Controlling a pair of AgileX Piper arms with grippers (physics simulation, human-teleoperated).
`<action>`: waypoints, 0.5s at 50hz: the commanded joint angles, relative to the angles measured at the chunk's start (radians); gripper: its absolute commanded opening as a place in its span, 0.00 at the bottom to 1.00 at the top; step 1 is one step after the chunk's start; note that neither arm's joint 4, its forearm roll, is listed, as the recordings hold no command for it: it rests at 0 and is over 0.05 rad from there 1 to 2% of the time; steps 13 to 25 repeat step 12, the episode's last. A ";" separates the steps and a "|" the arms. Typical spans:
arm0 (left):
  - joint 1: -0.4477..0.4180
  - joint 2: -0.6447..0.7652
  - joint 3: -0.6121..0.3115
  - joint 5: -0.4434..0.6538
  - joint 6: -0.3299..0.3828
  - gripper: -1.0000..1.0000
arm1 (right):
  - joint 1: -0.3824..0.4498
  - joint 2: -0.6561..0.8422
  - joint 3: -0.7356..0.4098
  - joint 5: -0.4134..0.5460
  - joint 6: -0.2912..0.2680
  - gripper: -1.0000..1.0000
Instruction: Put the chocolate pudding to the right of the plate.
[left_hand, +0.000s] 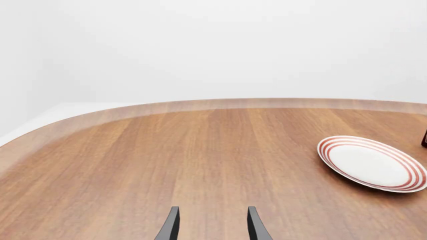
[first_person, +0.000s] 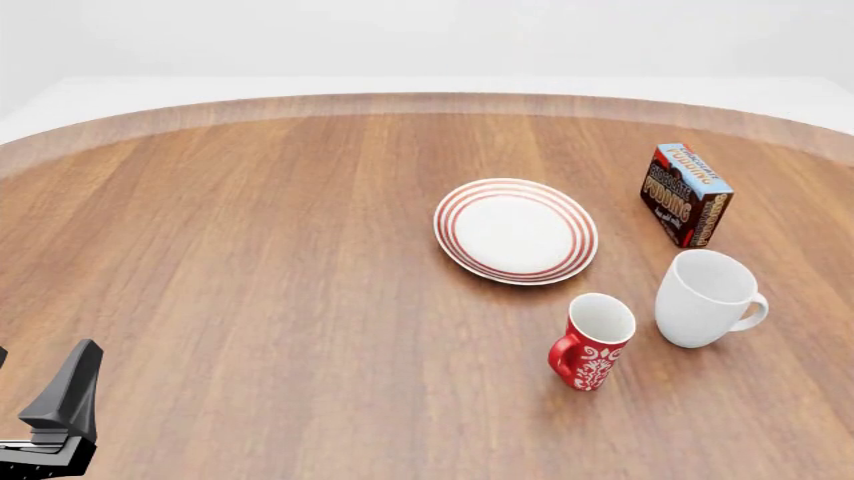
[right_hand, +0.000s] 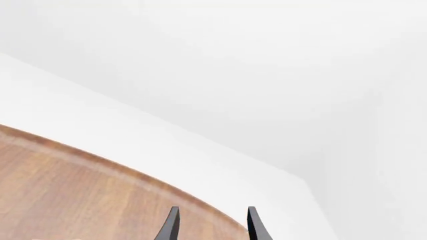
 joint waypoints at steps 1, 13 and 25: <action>0.000 0.000 0.000 0.000 0.000 1.00 | 0.088 -0.249 0.146 -0.047 -0.014 1.00; 0.000 0.000 0.000 0.000 0.000 1.00 | 0.086 -0.177 0.176 -0.076 0.019 1.00; 0.000 0.000 0.000 0.000 0.000 1.00 | 0.086 -0.177 0.176 -0.076 0.019 1.00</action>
